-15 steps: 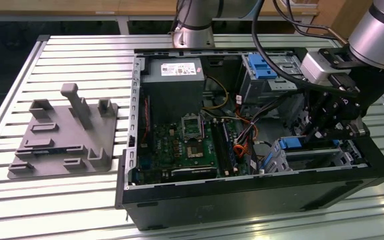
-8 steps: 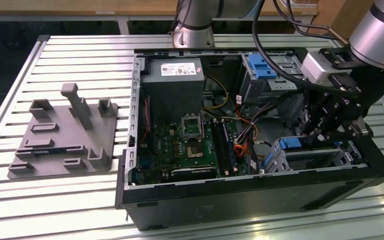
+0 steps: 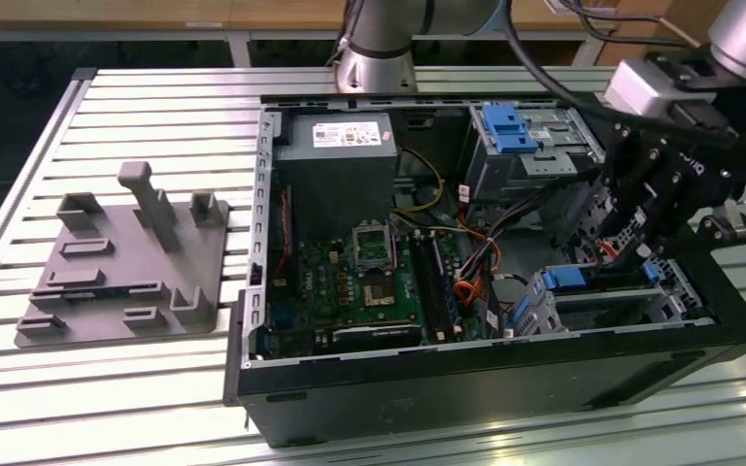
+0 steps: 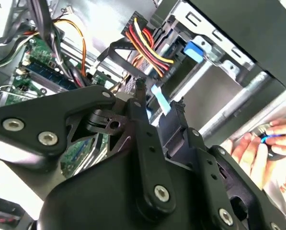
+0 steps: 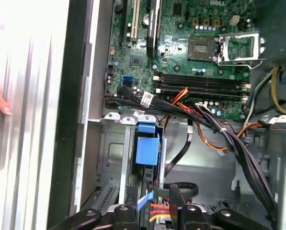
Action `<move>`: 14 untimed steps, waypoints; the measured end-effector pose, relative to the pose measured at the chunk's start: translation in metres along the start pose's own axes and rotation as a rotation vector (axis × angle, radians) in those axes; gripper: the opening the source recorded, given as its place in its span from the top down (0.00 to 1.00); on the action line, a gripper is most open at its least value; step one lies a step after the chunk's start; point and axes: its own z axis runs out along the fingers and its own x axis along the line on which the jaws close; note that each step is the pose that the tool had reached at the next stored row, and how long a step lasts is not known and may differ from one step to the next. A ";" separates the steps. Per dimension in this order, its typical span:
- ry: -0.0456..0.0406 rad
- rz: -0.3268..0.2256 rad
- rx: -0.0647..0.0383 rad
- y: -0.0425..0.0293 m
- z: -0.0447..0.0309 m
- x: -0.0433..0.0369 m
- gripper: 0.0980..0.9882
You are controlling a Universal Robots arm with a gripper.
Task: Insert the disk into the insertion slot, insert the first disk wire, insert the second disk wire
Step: 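Insert the second disk wire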
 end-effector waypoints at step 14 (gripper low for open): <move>-0.0030 0.113 -0.002 0.0008 -0.0322 -0.0005 0.96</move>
